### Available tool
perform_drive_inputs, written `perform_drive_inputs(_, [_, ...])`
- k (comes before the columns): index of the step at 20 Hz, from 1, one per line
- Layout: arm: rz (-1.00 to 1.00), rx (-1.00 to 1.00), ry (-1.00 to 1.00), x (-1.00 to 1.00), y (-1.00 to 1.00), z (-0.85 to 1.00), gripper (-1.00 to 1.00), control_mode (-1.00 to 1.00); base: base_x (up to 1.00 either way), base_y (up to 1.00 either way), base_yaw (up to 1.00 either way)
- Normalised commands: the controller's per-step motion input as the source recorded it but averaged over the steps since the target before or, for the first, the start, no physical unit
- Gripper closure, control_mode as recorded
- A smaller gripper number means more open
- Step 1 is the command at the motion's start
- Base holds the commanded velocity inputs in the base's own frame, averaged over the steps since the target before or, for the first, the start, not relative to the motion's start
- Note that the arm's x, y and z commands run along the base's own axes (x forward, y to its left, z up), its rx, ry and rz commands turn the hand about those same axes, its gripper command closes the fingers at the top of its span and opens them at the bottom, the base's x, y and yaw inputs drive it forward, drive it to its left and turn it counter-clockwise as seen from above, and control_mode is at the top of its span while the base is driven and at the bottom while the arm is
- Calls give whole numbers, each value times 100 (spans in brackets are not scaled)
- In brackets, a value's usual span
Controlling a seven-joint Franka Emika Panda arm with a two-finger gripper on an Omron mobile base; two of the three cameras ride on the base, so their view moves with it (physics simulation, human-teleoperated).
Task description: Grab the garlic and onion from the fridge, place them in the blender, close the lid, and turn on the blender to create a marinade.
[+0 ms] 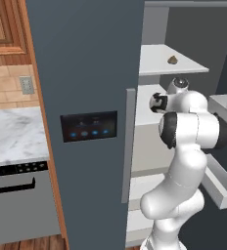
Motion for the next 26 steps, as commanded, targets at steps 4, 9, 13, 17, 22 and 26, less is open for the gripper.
perform_drive_inputs(4, [0, 0, 2, 32, 0, -24, -100, -100, 0, 0, 0])
perform_drive_inputs(9, [0, 0, 2, 22, 0, -28, -100, -100, 0, 0, 0])
perform_drive_inputs(13, [0, 0, 0, 17, 0, -26, -100, -100, 0, 0, 0])
perform_drive_inputs(17, [0, 0, 0, 17, 0, -32, -100, -100, 0, 0, 0])
perform_drive_inputs(22, [0, 0, 0, 3, 0, -26, -100, -100, 0, 0, 0])
perform_drive_inputs(26, [1, 0, 0, -6, 0, -36, 100, -100, 0, 0, 0])
